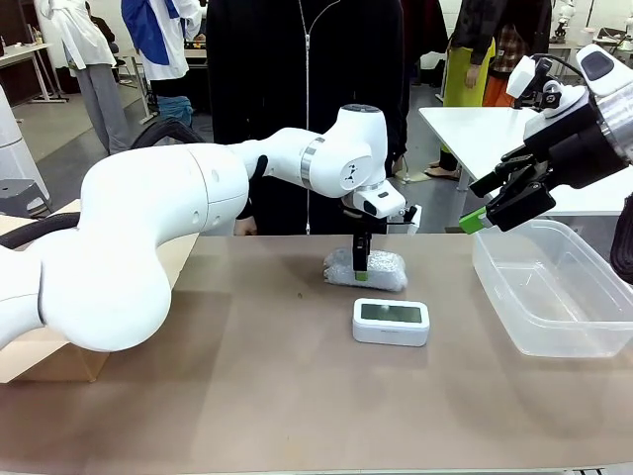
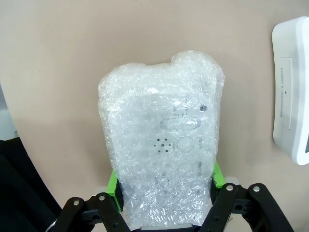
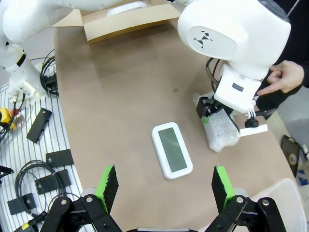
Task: Separate and place wrapped and unwrapped clocks.
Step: Pick up the Digital clock indicated by the person.
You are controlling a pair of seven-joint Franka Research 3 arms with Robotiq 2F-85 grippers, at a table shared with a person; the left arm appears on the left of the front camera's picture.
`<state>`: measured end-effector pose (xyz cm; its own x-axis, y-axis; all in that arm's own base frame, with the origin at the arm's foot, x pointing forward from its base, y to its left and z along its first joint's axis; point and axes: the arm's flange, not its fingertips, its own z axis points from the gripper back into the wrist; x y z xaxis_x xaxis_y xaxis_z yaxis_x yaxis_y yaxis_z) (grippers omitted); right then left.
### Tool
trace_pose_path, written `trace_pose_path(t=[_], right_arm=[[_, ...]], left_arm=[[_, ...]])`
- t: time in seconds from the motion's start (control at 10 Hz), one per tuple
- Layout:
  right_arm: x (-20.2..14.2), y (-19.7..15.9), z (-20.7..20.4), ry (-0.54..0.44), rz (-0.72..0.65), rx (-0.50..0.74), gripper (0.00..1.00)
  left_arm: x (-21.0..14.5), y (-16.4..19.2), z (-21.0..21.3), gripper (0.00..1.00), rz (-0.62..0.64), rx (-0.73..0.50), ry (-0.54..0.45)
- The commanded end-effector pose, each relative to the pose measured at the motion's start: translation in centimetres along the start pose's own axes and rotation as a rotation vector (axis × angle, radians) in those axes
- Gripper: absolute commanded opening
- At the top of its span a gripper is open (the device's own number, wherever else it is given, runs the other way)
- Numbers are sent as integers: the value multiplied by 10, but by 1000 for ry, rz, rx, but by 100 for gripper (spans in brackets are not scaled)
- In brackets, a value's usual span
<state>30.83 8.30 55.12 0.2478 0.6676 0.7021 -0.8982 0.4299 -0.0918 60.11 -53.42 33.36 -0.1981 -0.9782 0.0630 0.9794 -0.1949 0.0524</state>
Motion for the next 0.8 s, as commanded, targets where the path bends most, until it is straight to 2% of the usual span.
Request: trace_pose_path(t=[0.0, 0.1, 0.3, 0.5, 0.7], right_arm=[[-3, -1, -2, -21, 3, 24, 100], [-3, -1, -2, -21, 3, 24, 100], [-3, -1, -2, -21, 3, 24, 100], [-3, -1, -2, -21, 3, 24, 100], [-3, -1, -2, -21, 3, 24, 100]], left_arm=[[12, 22, 14, 55, 13, -9, 7], [8, 13, 35, 20, 19, -18, -4], [-9, -16, 98, 20, 64, -20, -70], [-25, -51, 152, 20, 151, -30, -27], [-45, -88, 189, 20, 249, -91, -60]])
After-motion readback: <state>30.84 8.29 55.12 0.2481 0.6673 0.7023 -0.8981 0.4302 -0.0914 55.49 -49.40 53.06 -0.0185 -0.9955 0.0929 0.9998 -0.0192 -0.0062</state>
